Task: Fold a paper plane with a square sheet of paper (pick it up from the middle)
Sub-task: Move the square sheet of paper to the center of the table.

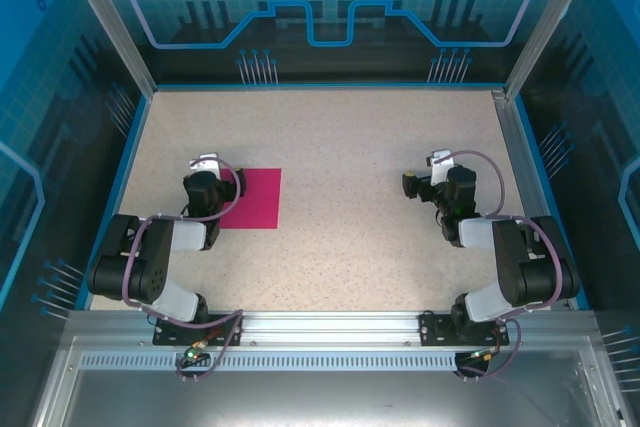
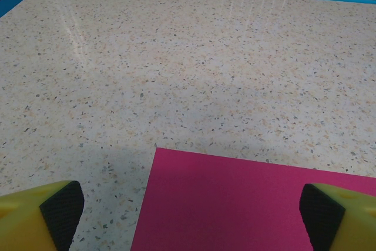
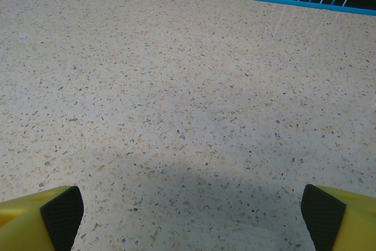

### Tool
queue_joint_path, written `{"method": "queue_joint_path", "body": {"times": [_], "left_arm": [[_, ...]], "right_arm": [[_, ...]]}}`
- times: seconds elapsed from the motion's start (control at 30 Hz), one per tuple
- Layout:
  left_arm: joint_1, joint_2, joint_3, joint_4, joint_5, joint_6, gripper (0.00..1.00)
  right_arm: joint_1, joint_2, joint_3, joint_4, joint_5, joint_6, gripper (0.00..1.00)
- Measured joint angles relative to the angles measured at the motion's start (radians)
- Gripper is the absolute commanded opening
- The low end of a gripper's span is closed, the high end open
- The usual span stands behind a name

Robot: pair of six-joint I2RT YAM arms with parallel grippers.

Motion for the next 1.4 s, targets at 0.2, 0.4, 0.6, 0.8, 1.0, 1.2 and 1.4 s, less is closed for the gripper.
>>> {"method": "queue_joint_path", "body": {"times": [0.2,0.4,0.6,0.8,1.0,1.2,1.4], "left_arm": [[0.000,0.000,0.000,0.000,0.000,0.000,0.99],[0.000,-0.001,0.000,-0.002,0.000,0.000,0.99],[0.000,-0.111,0.008,-0.100,0.008,0.000,0.99],[0.009,-0.375,0.050,-0.330,0.025,-0.075,0.99],[0.011,-0.552,0.196,-0.674,0.029,-0.245,0.98],[0.016,-0.616,0.210,-0.816,0.191,-0.375,0.98],[0.000,-0.335,0.341,-0.901,0.465,-0.412,0.99]], "right_arm": [[0.000,0.000,0.001,0.000,0.000,0.000,0.99],[-0.003,0.000,0.001,0.000,-0.012,0.000,0.99],[0.018,-0.060,0.001,-0.048,0.004,-0.026,0.99],[0.031,-0.297,0.109,-0.403,-0.001,0.030,0.99],[0.032,-0.417,0.361,-0.817,-0.047,0.282,1.00],[0.024,-0.396,0.376,-0.965,-0.267,0.482,1.00],[0.164,-0.297,0.413,-1.033,-0.309,0.570,0.99]]}}
